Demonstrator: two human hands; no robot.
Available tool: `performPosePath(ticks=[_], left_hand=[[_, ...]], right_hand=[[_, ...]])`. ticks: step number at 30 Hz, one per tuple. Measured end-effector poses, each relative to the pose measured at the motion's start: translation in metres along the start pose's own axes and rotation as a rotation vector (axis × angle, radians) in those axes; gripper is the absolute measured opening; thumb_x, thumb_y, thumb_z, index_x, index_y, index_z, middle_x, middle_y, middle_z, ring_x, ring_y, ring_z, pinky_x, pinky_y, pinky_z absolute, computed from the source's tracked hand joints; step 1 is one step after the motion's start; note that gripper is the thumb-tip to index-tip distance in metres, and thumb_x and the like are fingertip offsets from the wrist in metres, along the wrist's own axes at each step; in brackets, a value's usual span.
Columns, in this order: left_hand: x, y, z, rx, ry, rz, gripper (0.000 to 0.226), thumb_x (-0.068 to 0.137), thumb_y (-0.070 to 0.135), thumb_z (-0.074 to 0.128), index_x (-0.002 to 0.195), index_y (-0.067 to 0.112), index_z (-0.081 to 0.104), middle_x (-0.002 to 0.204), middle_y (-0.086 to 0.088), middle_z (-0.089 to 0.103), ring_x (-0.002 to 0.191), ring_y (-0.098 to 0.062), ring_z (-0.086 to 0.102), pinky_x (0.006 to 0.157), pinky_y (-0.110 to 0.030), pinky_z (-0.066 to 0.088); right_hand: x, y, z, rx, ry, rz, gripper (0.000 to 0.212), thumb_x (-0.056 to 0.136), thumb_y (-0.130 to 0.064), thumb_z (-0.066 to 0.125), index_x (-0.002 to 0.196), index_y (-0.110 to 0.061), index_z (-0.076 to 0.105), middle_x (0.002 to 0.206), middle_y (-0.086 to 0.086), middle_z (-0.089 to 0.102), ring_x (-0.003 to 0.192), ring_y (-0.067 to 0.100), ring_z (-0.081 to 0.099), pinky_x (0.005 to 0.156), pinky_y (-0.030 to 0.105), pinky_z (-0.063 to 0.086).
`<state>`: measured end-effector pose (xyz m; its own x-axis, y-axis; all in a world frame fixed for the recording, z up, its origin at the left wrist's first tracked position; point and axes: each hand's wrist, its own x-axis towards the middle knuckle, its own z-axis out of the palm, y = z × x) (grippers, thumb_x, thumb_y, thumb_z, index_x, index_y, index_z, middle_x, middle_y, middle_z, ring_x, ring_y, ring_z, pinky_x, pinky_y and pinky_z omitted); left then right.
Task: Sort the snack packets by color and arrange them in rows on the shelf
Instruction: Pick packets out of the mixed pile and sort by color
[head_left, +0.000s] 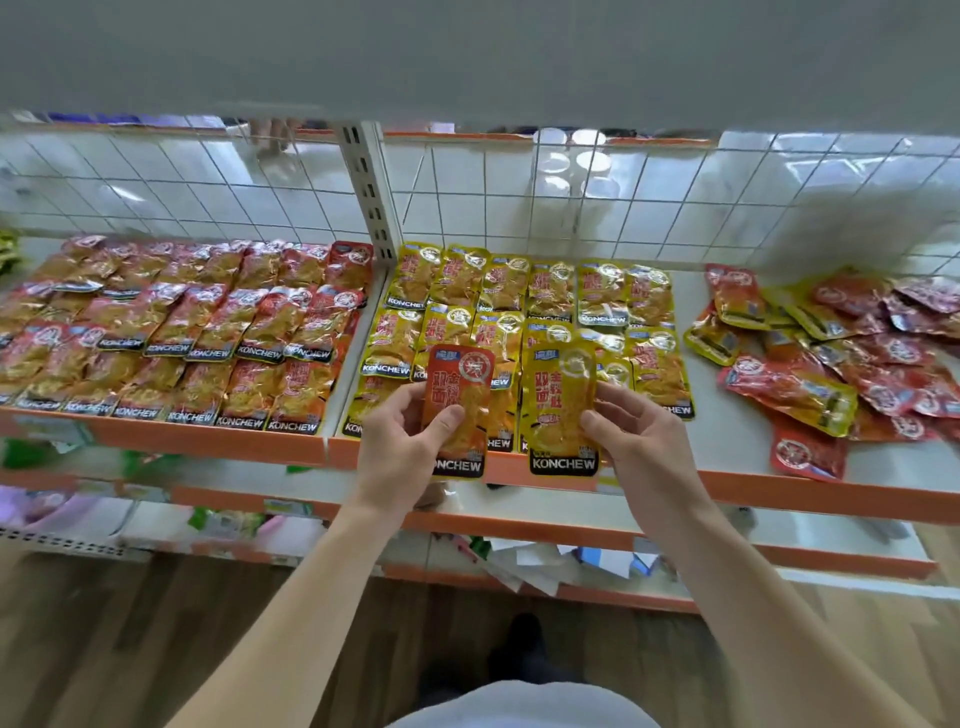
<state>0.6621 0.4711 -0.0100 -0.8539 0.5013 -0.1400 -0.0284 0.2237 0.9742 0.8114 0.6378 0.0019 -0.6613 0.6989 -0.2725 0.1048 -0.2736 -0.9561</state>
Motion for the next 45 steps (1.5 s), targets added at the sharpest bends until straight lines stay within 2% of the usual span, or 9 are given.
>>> performPosePath(ticks=[6, 16, 20, 24, 28, 36, 38, 42, 45], left_hand=[[0.004, -0.005, 0.012, 0.007, 0.054, -0.023, 0.035, 0.089, 0.022, 0.076, 0.121, 0.014, 0.064, 0.103, -0.001, 0.076, 0.094, -0.017, 0.074, 0.085, -0.039, 0.06], [0.044, 0.014, 0.011, -0.037, 0.064, 0.07, 0.029, 0.09, 0.019, 0.074, 0.117, 0.015, 0.064, 0.101, 0.001, 0.075, 0.091, -0.01, 0.073, 0.08, -0.024, 0.058], [0.066, 0.023, 0.003, -0.046, 0.058, 0.09, 0.031, 0.091, 0.017, 0.074, 0.119, 0.011, 0.064, 0.102, -0.003, 0.075, 0.091, -0.012, 0.074, 0.081, -0.026, 0.059], [0.093, 0.03, -0.005, -0.04, 0.028, 0.106, 0.019, 0.091, 0.014, 0.073, 0.109, 0.018, 0.066, 0.1, -0.003, 0.076, 0.092, -0.02, 0.074, 0.086, -0.037, 0.06], [0.116, 0.033, -0.011, -0.011, 0.023, 0.13, 0.016, 0.091, 0.016, 0.073, 0.104, 0.023, 0.065, 0.1, -0.001, 0.075, 0.093, -0.017, 0.073, 0.088, -0.036, 0.06], [0.136, 0.028, -0.021, 0.016, 0.005, 0.131, 0.016, 0.092, 0.017, 0.073, 0.101, 0.027, 0.063, 0.1, 0.0, 0.073, 0.094, -0.017, 0.072, 0.08, -0.026, 0.059], [0.139, 0.024, -0.024, 0.021, 0.001, 0.135, 0.017, 0.092, 0.017, 0.073, 0.097, 0.03, 0.062, 0.098, 0.0, 0.073, 0.092, -0.019, 0.072, 0.078, -0.028, 0.06], [0.144, 0.019, -0.028, 0.037, -0.018, 0.127, 0.017, 0.091, 0.018, 0.074, 0.1, 0.028, 0.063, 0.098, 0.0, 0.075, 0.09, -0.017, 0.073, 0.082, -0.037, 0.062], [0.146, 0.019, -0.028, 0.056, -0.042, 0.133, 0.017, 0.091, 0.022, 0.074, 0.105, 0.026, 0.064, 0.101, -0.001, 0.075, 0.092, -0.017, 0.073, 0.082, -0.036, 0.061]], right_hand=[[0.006, 0.005, -0.008, -0.018, -0.008, -0.04, 0.031, 0.093, 0.002, 0.062, 0.101, -0.028, 0.068, 0.097, -0.003, 0.077, 0.094, 0.013, 0.073, 0.075, 0.021, 0.057], [0.049, -0.015, -0.011, -0.089, 0.081, -0.125, 0.031, 0.093, 0.001, 0.063, 0.1, -0.028, 0.07, 0.096, -0.001, 0.077, 0.095, 0.018, 0.073, 0.088, 0.034, 0.056], [0.079, -0.03, -0.003, -0.083, 0.125, -0.132, 0.032, 0.092, 0.005, 0.062, 0.094, -0.026, 0.069, 0.084, -0.007, 0.077, 0.083, 0.01, 0.072, 0.077, 0.024, 0.055], [0.113, -0.039, 0.015, -0.173, 0.143, -0.15, 0.027, 0.091, 0.003, 0.063, 0.104, -0.019, 0.069, 0.091, -0.002, 0.074, 0.081, 0.009, 0.071, 0.072, 0.021, 0.055], [0.15, -0.04, 0.04, -0.284, 0.146, -0.138, 0.027, 0.09, 0.0, 0.064, 0.113, -0.014, 0.069, 0.092, -0.002, 0.071, 0.079, 0.008, 0.069, 0.066, 0.018, 0.054], [0.203, -0.022, 0.069, -0.462, 0.188, -0.081, 0.041, 0.086, -0.011, 0.071, 0.127, -0.008, 0.065, 0.111, 0.008, 0.072, 0.102, 0.022, 0.068, 0.093, 0.041, 0.056], [0.207, -0.019, 0.073, -0.538, 0.212, -0.097, 0.04, 0.086, -0.015, 0.072, 0.125, -0.009, 0.066, 0.112, 0.007, 0.072, 0.103, 0.022, 0.068, 0.095, 0.04, 0.055], [0.21, -0.014, 0.079, -0.76, 0.242, -0.184, 0.039, 0.088, -0.027, 0.074, 0.121, -0.009, 0.068, 0.11, 0.006, 0.071, 0.103, 0.019, 0.065, 0.088, 0.022, 0.046], [0.209, -0.008, 0.084, -0.873, 0.264, -0.278, 0.04, 0.087, -0.034, 0.075, 0.118, -0.009, 0.069, 0.108, 0.011, 0.071, 0.107, 0.026, 0.063, 0.093, 0.031, 0.048]])
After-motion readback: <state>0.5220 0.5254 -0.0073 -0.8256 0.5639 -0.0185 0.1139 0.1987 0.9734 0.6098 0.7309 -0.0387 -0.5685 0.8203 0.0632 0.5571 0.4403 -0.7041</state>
